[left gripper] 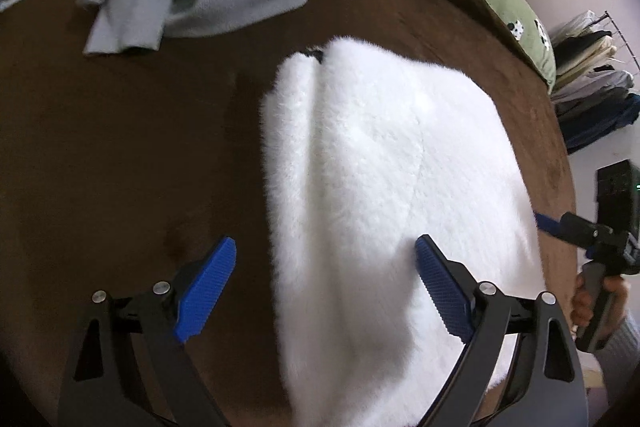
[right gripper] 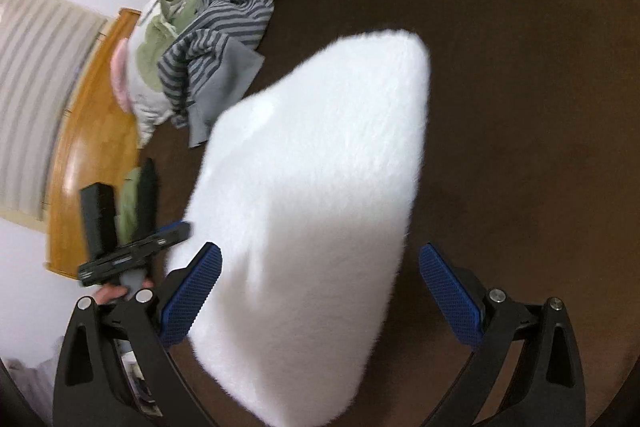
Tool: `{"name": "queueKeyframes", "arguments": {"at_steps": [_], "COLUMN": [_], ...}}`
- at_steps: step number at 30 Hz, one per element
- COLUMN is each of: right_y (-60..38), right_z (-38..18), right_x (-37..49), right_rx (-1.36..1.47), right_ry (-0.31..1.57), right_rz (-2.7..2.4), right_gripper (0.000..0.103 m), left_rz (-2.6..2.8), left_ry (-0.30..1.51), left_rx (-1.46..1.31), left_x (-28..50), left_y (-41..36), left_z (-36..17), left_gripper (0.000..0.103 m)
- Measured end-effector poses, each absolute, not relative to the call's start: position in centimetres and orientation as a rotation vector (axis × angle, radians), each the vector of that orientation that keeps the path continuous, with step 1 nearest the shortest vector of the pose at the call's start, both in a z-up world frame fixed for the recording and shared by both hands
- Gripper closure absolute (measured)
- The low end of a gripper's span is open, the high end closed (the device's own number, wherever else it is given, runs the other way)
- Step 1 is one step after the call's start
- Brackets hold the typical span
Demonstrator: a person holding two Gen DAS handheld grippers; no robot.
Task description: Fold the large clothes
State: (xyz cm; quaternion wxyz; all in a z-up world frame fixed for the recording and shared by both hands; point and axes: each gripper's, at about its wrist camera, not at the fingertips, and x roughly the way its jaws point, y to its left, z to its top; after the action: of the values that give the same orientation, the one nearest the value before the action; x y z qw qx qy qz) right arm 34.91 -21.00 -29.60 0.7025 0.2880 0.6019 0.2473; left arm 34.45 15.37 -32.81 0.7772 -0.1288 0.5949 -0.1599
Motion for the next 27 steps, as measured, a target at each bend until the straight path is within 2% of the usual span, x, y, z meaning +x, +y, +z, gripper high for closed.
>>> {"name": "queueKeyframes", "arguments": {"at_steps": [9, 14, 27], "right_y": [-20.2, -20.2, -18.4], "right_z": [-34.3, -34.9, -34.8], "right_x": [35.2, 35.6, 36.5], "right_rx": [0.744, 0.775, 0.656], "right_ry": [1.395, 1.367, 1.381], "right_rz": [0.662, 0.704, 0.740], "right_gripper": [0.005, 0.005, 0.004], "left_rz": [-0.511, -0.570, -0.649], "left_ry": [1.352, 1.367, 1.340], "left_rx": [-0.331, -0.384, -0.401], "left_x": [36.6, 37.3, 38.1], "left_y": [15.4, 15.3, 13.8], "left_z": [-36.0, -37.4, -37.7], "left_gripper": [0.011, 0.006, 0.006]}}
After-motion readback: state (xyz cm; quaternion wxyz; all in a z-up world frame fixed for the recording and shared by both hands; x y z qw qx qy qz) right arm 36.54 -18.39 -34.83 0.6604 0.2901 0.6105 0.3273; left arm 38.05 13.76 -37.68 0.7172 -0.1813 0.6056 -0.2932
